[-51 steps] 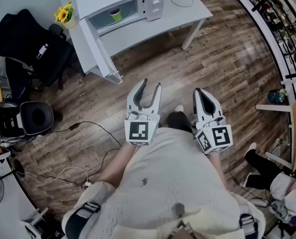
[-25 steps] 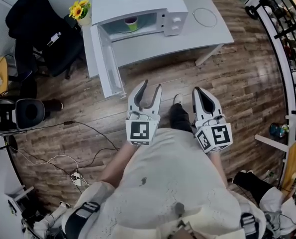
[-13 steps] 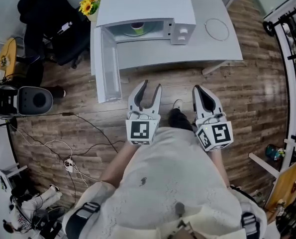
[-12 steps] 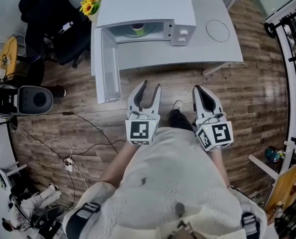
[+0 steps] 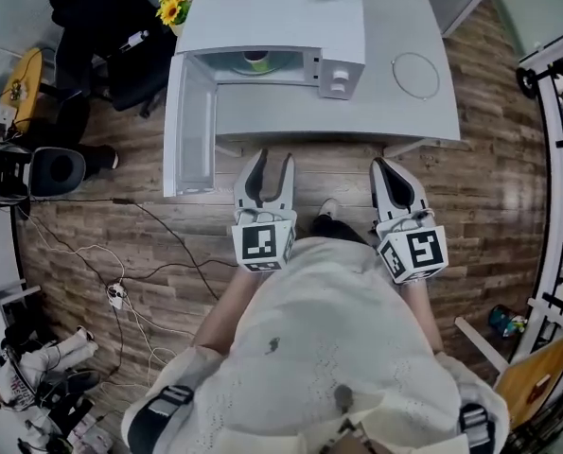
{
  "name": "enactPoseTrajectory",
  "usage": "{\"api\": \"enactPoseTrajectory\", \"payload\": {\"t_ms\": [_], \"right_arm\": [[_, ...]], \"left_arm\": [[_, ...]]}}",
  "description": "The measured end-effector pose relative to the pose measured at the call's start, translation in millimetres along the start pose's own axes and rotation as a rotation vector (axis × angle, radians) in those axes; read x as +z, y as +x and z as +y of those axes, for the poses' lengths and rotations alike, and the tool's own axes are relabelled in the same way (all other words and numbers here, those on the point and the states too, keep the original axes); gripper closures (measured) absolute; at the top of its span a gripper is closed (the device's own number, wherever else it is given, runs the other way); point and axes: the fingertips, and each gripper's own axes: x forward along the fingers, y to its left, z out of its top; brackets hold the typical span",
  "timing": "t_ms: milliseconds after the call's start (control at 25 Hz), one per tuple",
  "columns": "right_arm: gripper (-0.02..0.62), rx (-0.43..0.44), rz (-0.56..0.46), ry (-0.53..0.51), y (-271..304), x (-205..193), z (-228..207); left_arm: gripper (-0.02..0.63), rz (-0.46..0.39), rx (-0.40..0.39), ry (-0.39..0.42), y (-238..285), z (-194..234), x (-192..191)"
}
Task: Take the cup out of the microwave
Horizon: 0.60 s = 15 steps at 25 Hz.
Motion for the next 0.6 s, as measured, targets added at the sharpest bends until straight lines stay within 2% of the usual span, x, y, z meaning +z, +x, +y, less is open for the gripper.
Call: {"api": "enactPoseTrajectory", "payload": {"t_ms": [360,600], "right_arm": [[0.588,0.063,0.015,0.001,21,-2,-7],[0.588,0.087,0.024,-0.015,49,5,-13]], "left_arm": [[0.419,0.012,0.08,-0.004,15,11,-8],[0.414,0.041,0.121,0.001,35,35,-16]]}}
